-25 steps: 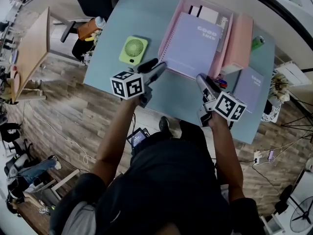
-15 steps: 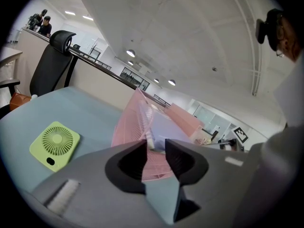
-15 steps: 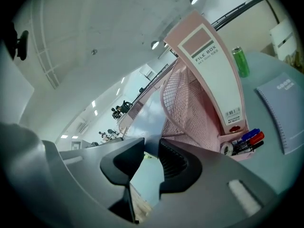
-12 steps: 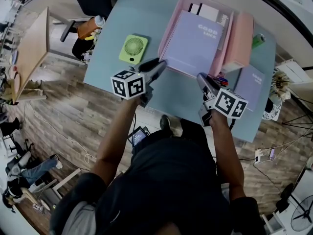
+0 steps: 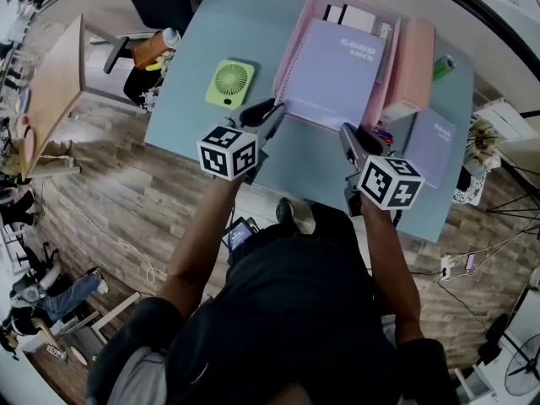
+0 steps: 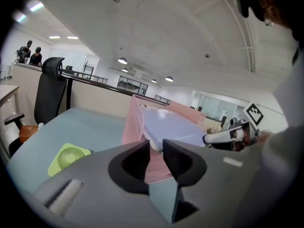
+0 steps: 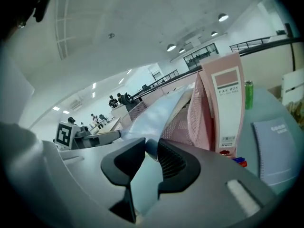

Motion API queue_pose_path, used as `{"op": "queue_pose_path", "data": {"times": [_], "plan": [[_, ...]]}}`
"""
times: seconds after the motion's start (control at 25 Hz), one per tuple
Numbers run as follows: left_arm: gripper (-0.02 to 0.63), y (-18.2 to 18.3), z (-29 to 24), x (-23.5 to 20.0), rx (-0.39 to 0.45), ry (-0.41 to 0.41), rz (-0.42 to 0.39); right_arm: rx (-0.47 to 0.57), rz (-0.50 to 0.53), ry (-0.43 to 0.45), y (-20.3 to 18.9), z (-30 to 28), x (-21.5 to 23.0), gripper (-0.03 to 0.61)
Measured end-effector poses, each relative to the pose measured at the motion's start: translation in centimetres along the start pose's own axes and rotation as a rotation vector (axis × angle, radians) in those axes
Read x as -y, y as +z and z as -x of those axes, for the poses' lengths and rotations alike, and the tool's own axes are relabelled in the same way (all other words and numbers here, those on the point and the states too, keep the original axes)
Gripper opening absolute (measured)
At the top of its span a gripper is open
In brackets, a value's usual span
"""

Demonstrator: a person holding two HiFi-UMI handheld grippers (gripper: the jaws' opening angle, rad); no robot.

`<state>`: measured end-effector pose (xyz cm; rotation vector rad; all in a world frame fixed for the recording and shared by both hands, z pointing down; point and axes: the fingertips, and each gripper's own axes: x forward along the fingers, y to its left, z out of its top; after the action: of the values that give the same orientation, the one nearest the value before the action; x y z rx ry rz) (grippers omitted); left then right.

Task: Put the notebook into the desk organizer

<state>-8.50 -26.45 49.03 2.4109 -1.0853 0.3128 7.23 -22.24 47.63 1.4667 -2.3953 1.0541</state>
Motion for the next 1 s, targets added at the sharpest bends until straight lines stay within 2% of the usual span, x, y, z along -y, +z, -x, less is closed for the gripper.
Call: {"op": "queue_pose_path", "data": {"times": [0.48, 0.72, 0.84, 1.0], "plan": [[0.14, 0.6, 1.8, 1.2, 0.025, 0.033, -0.129, 0.036, 0.176, -0.038, -0.1, 1.1, -1.4, 0.086], [0.129, 0.4, 2.6, 1.7, 0.031, 0.044, -0.155, 0.051, 0.264, -0.065, -0.1, 1.8, -2.1, 0.087], [0.127, 0.0, 2.6, 1.6, 0.018, 0.038, -0.143, 0.039, 0.217, -0.058, -0.6, 1.7, -1.7, 0.086], [0.124, -1.3, 2.0, 1.0, -0.001, 0.021, -0.084, 0.013, 0.16, -0.063, -1.7, 1.2, -0.8, 0.086]]}}
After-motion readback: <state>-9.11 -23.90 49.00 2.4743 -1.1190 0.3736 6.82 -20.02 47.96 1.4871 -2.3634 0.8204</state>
